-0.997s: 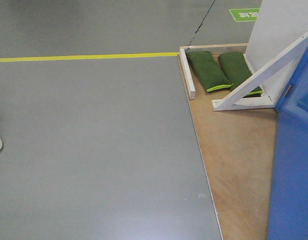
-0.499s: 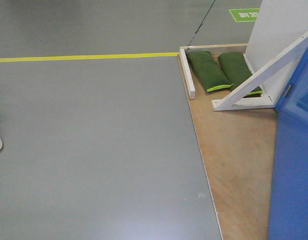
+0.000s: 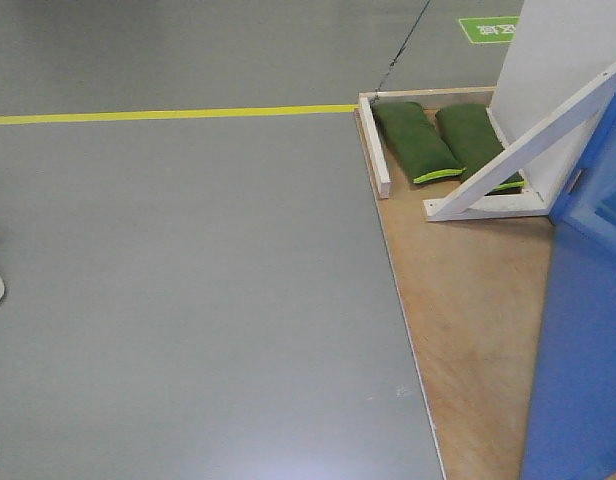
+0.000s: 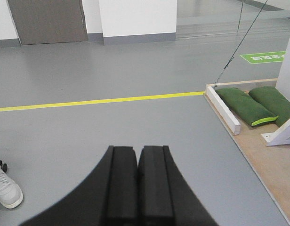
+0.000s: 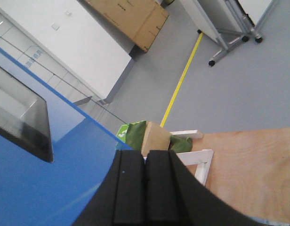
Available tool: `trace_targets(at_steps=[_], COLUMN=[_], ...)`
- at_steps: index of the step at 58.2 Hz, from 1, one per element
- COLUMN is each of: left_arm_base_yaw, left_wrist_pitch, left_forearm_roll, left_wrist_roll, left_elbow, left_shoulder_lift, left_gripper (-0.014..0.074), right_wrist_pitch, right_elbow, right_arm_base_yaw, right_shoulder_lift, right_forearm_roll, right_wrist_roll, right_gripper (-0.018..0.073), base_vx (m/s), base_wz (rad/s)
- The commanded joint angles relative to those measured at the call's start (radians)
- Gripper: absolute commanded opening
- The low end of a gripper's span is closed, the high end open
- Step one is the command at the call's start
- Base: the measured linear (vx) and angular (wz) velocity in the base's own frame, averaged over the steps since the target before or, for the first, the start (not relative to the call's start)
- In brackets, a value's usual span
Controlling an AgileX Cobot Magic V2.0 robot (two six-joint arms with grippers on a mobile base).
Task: Move to blue door and open it
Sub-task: 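Pull the blue door open toward the robot with the right gripper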
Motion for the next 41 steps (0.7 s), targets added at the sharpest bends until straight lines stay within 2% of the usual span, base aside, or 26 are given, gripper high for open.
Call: trace_targets(at_steps=[1, 13, 28, 41], left_arm_base_yaw=[-0.007, -0.007, -0.007, -0.007], left_wrist_pitch=[-0.085, -0.085, -0.085, -0.085], left_forearm_roll=[-0.002, -0.002, -0.002, -0.002], left_wrist_roll=[-0.007, -0.007, -0.007, -0.007], left_elbow=[-0.026, -0.026, -0.026, -0.026], left_shoulder_lift=[-0.012, -0.012, -0.012, -0.012], left_gripper=[0.0073, 0.0073, 0.0073, 0.0073], right_wrist_pitch=[-0.031, -0.035, -0.08, -0.119], right_elbow=[-0.032, -0.032, -0.032, -0.032], right_arm_base_yaw=[0.054, 0.15, 0.3, 0.408], right_shoulder_lift=[-0.051, -0.051, -0.051, -0.051], right_forearm_roll=[0.05, 0.025, -0.056, -0.074], right_wrist_roll=[-0.022, -0.026, -0.101, -0.101], right_gripper=[0.0012, 0.0012, 0.0012, 0.0012], base_vx=[0.0, 0.0, 0.0, 0.0], base_wz=[0.0, 0.0, 0.0, 0.0])
